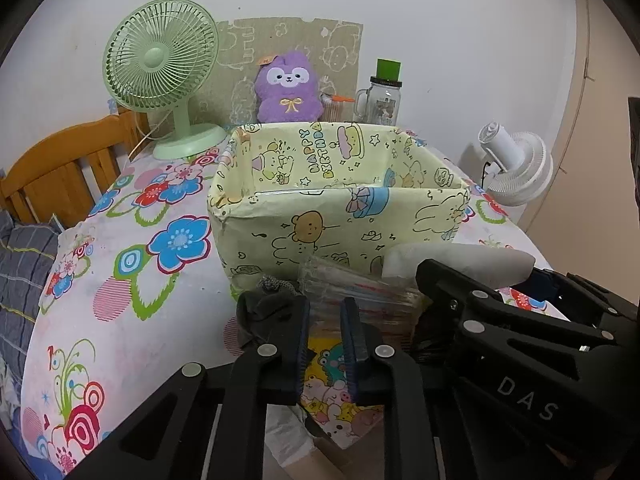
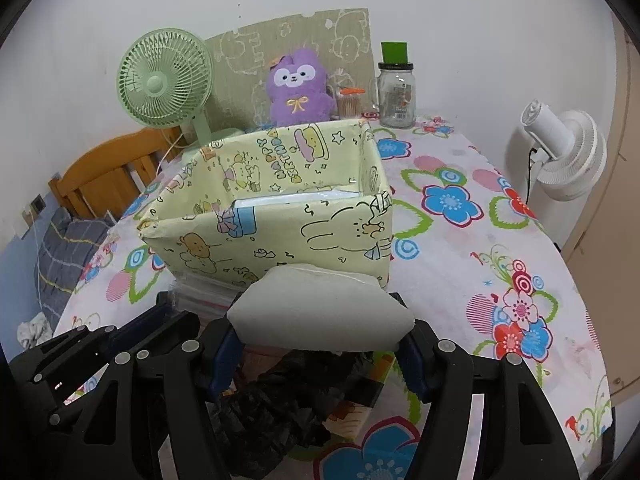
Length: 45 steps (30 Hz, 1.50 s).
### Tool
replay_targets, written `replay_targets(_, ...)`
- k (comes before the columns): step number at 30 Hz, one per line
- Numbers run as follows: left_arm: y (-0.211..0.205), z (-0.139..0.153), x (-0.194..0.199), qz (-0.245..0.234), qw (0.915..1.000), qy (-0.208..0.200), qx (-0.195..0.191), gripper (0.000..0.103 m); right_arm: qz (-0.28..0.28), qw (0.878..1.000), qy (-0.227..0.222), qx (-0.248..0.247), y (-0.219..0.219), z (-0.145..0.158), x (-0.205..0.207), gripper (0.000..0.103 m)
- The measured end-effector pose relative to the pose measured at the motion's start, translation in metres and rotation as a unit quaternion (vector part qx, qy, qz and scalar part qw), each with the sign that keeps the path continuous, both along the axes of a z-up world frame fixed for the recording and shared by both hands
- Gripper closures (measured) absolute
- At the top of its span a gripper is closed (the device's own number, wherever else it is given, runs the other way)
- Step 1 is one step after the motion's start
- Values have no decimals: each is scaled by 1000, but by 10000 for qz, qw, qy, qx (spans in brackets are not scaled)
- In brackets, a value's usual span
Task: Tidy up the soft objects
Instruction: 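Lift the foam block and straw bag and carry both over the fabric box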
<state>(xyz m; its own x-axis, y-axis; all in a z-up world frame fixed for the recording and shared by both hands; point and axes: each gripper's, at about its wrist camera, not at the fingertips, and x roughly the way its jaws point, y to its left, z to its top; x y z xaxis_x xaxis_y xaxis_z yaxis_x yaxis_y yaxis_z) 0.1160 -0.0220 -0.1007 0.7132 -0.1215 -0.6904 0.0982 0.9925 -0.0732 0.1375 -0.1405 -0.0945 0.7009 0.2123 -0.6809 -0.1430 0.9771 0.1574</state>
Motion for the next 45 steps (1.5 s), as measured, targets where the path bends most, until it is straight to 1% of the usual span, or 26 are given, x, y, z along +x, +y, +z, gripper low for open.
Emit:
replay_targets(15,-2,16,-17,-43,9996,-264,4,95,-60,9997,-227,30,-3,17,-18,34)
replay_targets(30,-3,31,-31,-89,9986,-523,33,96,-58,9989,-458,59,-4,34,-32,34)
replay_targets(33,-4,27,-28,-134,9989,-448,-26,95,-82,9989,-451,17,-4,33,-32,34)
replay_targets(35,-6,26,-28,-110,9988,-479,38,95,-81,9991,-407,12,-4,31,-32,34)
replay_targets(41,-8,26,-26,-141,9987,-479,29,95,-101,9991,-416,31,-7,30,-30,34)
replay_targets(45,-10,24,-20,-208,9989,-417,-77,93,-143,9991,-403,21,-9,30,-28,34)
